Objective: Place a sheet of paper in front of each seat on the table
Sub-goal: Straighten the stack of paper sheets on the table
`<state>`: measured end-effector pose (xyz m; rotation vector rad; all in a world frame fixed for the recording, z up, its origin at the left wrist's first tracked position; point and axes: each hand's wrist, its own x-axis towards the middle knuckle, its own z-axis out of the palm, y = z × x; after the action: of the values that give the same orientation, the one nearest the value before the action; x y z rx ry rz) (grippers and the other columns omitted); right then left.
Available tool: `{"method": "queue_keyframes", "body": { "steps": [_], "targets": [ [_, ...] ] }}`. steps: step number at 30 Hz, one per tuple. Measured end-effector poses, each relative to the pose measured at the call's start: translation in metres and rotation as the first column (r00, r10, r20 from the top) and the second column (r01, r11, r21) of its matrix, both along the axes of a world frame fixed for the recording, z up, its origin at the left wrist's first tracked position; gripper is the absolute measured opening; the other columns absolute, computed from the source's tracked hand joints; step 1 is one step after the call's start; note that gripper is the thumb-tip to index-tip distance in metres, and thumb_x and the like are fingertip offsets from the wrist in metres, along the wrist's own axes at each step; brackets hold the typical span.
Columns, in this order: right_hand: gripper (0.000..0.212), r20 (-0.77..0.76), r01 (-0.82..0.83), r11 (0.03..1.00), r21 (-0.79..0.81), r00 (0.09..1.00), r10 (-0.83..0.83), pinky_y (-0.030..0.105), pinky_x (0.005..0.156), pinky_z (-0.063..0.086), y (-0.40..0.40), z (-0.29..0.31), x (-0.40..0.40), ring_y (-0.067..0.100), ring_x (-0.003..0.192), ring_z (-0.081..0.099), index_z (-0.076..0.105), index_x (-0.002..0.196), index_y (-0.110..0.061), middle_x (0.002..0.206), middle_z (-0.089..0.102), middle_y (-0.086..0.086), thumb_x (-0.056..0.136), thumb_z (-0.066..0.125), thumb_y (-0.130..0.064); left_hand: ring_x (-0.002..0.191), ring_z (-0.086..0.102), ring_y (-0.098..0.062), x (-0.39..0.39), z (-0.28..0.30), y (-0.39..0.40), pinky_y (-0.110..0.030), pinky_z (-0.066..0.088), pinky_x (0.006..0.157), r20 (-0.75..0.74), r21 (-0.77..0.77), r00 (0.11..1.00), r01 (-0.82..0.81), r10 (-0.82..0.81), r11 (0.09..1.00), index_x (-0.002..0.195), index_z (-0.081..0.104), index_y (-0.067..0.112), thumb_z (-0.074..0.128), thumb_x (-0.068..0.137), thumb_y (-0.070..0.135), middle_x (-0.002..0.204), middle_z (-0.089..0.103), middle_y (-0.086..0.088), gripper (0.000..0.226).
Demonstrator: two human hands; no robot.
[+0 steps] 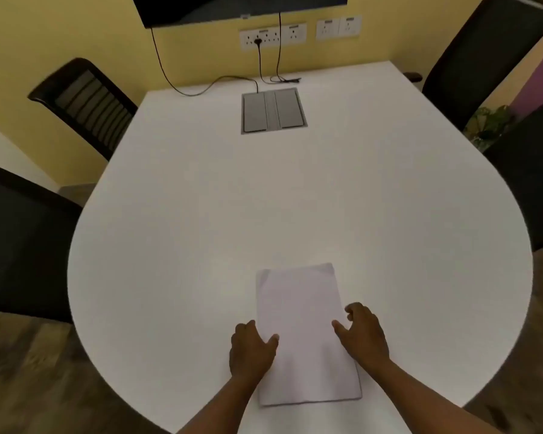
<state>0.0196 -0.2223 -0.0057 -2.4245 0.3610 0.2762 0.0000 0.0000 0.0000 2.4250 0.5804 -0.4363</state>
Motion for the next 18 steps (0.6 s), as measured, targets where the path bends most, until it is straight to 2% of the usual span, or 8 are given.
{"method": "queue_keyframes", "body": {
  "steps": [3,6,12,18],
  "targets": [
    [0.05,-0.142,0.095,0.995,0.005,0.986,-0.093,0.034,0.086,0.048,-0.002,-0.011,-0.006,0.025,0.113,0.057,0.052,0.122,-0.011,0.122,0.058,0.008,0.084,0.07,-0.037,0.118,0.051,-0.026,-0.006,-0.009,-0.007,-0.037,0.047,0.092,-0.112,0.024,0.994,-0.009,0.012,1.0,0.125,0.05,0.012,0.065,0.078,0.055,0.125,0.05,-0.007,0.066],
    [0.053,-0.226,0.124,0.991,-0.045,0.965,-0.131,0.035,0.083,0.048,-0.002,-0.02,-0.014,0.027,0.112,0.056,0.05,0.122,-0.012,0.122,0.057,0.007,0.082,0.071,-0.04,0.12,0.049,-0.026,-0.013,-0.018,-0.014,-0.037,0.046,0.091,-0.16,0.059,0.986,-0.028,0.038,0.998,0.128,0.046,0.012,0.066,0.077,0.058,0.127,0.05,-0.007,0.072],
    [0.045,-0.244,0.1,0.988,-0.116,0.962,-0.126,0.031,0.071,0.045,0.0,-0.029,-0.02,0.025,0.105,0.056,0.051,0.112,-0.014,0.112,0.059,0.004,0.082,0.072,-0.041,0.118,0.048,-0.027,-0.017,-0.022,-0.026,-0.037,0.046,0.088,-0.157,0.152,0.981,-0.087,0.111,0.985,0.126,0.044,0.012,0.068,0.078,0.053,0.126,0.048,-0.007,0.067],
    [0.034,-0.243,0.077,0.99,-0.121,0.964,-0.104,0.031,0.071,0.047,0.001,-0.031,-0.018,0.022,0.096,0.058,0.053,0.104,-0.016,0.104,0.061,0.002,0.083,0.07,-0.038,0.119,0.049,-0.027,-0.011,-0.021,-0.033,-0.036,0.048,0.088,-0.192,0.185,0.968,-0.125,0.16,0.975,0.127,0.043,0.01,0.073,0.078,0.043,0.128,0.048,-0.01,0.066]
  ]
}}
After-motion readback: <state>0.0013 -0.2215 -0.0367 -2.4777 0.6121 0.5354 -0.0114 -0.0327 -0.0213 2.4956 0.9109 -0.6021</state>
